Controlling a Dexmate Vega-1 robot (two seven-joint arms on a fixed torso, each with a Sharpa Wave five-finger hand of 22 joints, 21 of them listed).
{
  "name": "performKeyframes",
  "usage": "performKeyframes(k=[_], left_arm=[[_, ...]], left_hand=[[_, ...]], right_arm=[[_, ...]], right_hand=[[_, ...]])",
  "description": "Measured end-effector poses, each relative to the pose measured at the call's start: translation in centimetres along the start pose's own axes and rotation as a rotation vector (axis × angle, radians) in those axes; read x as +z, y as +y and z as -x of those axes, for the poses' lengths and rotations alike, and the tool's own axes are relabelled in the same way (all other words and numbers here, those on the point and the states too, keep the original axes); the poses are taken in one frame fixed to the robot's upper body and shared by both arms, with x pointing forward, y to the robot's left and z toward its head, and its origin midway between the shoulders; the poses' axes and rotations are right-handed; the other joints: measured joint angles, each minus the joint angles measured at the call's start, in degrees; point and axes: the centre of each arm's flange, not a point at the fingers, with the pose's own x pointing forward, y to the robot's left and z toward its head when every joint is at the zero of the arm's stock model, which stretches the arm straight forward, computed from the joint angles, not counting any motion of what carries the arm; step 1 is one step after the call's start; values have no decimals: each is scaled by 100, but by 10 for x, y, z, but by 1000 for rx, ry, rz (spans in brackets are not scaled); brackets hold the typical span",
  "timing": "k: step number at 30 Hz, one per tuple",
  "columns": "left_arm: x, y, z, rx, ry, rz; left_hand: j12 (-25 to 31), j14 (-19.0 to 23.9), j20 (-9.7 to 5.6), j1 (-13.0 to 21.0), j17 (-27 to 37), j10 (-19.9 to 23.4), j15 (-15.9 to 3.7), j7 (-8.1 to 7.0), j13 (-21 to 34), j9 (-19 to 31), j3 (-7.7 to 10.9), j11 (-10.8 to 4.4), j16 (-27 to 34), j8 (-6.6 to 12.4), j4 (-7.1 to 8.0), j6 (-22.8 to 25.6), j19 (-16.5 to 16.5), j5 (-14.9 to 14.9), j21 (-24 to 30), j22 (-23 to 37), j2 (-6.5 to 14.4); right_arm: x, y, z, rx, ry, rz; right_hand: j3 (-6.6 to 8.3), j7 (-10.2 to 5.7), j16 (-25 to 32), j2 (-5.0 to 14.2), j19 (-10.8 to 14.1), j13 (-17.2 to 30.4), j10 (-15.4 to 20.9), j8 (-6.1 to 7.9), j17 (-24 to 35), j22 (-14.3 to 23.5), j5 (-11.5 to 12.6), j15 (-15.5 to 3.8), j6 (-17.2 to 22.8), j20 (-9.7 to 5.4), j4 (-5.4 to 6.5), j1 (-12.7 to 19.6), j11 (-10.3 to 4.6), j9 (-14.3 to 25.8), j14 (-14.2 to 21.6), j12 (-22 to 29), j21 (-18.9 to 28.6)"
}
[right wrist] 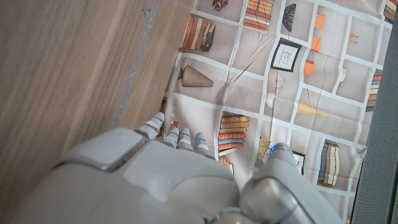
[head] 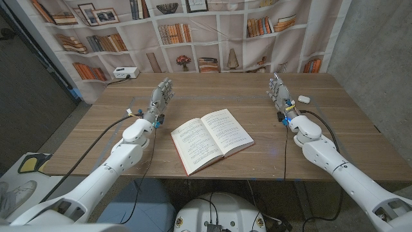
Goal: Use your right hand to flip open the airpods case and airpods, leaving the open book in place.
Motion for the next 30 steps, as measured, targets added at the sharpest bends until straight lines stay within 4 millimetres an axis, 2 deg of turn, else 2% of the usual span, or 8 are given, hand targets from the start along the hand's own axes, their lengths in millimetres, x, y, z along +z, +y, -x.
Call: performKeyframes(k=[3, 8, 15, 26, 27, 30], left_arm=[[0, -3, 0, -4, 0, 0], [-2, -6, 1, -2, 3, 3], [-4, -10, 5, 6, 3, 2], [-4, -16, 9, -5, 0, 8], [-4, -14, 10, 18, 1, 1], [-4, -14, 10, 20, 1, 0]], left_hand=[[0, 0, 0, 24, 0, 0, 0, 0, 0, 0, 0, 0, 0, 0, 0, 0, 0, 0, 0, 0, 24], [0, 0, 0, 24, 0, 0, 0, 22, 0, 0, 0, 0, 0, 0, 0, -22, 0, 0, 0, 0, 24], [0, 1, 0, 24, 1, 1, 0, 22, 0, 0, 0, 0, 0, 0, 0, -22, 0, 0, 0, -1, 24], [0, 1, 22, 23, 1, 1, 0, 21, -1, 1, 0, 0, 0, 1, 0, -21, 23, 0, 0, -1, 24], [0, 1, 22, 23, 1, 1, 0, 22, -1, 1, 0, 0, 0, 1, 0, -21, 23, 0, 0, -1, 24], [0, 1, 45, 23, 1, 1, 0, 22, -1, 1, 0, 0, 0, 1, 0, -21, -1, 0, 0, -1, 24]], right_arm=[[3, -3, 0, -1, -1, 20], [5, -7, 0, -3, 1, 41], [11, -17, 0, -7, 8, 76], [0, -21, 1, -44, 70, 101], [22, -29, 0, -37, 41, 140], [24, -33, 1, -50, 51, 152]], right_hand=[[-14, 49, 3, 0, -23, 0, 28, 0, 0, -10, 0, 50, 9, -41, -35, 0, 28, 0, 10, 0, 2], [-14, 98, 4, 22, -45, 0, -14, 0, 1, -10, 0, 50, -41, -19, -35, 23, 28, 0, 10, 0, 1], [4, 97, 4, 15, -67, 1, -29, 0, 1, -10, 0, 78, -41, 3, -52, 75, 80, 0, -4, 21, 0], [10, 136, 4, 6, -147, 15, 9, 0, 1, 6, 0, 192, -206, 84, -89, 130, 193, -1, 9, 65, 0], [10, 136, 4, 8, -147, 15, 9, 0, 1, 6, 0, 193, -206, 84, -89, 133, 193, -1, 9, 65, -1], [10, 136, 4, 28, -175, 15, 9, 0, 1, 6, 0, 193, -206, 116, -89, 153, 193, -1, 9, 65, -1]])
